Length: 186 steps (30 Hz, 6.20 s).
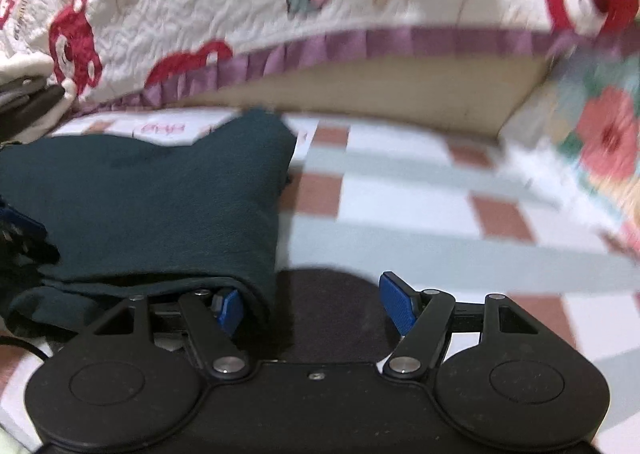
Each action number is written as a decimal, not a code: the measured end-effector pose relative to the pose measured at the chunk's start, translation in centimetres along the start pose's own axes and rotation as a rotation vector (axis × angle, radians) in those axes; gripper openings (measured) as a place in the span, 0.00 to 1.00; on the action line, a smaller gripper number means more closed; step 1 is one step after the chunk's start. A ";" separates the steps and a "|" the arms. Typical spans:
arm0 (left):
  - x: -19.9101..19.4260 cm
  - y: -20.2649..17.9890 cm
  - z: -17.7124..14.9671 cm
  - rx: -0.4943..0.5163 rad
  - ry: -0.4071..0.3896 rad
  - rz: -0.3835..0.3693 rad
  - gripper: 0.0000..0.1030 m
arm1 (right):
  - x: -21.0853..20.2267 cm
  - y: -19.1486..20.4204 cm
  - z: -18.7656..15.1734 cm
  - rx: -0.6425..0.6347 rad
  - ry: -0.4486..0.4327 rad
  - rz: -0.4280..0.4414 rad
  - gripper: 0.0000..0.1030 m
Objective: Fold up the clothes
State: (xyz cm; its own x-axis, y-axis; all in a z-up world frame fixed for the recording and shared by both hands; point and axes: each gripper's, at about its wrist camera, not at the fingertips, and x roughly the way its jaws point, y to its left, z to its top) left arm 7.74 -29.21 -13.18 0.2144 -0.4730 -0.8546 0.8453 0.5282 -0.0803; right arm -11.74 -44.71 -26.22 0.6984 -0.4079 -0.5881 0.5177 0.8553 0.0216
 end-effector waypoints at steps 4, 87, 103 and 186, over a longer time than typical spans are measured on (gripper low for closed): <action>0.0 0.3 0.2 -0.036 -0.010 -0.038 0.48 | 0.1 0.0 0.0 0.029 -0.003 0.015 0.65; -3.2 13.6 -4.2 -0.683 -0.025 -0.363 0.48 | -3.7 9.4 13.0 0.210 -0.039 0.550 0.12; -3.8 18.8 -5.1 -0.890 -0.188 -0.426 0.51 | 1.3 20.1 9.5 0.065 0.175 0.637 0.12; -1.3 20.3 -0.6 -0.526 -0.269 -0.310 0.52 | -3.5 16.7 9.1 -0.312 0.159 0.621 0.54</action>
State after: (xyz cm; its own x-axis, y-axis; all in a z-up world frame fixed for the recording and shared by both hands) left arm 24.37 -17.47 -14.01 0.1719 -0.7819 -0.5993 0.5510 0.5806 -0.5994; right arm -1.09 -31.87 -16.46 0.7256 0.2161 -0.6533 -0.1349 0.9757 0.1729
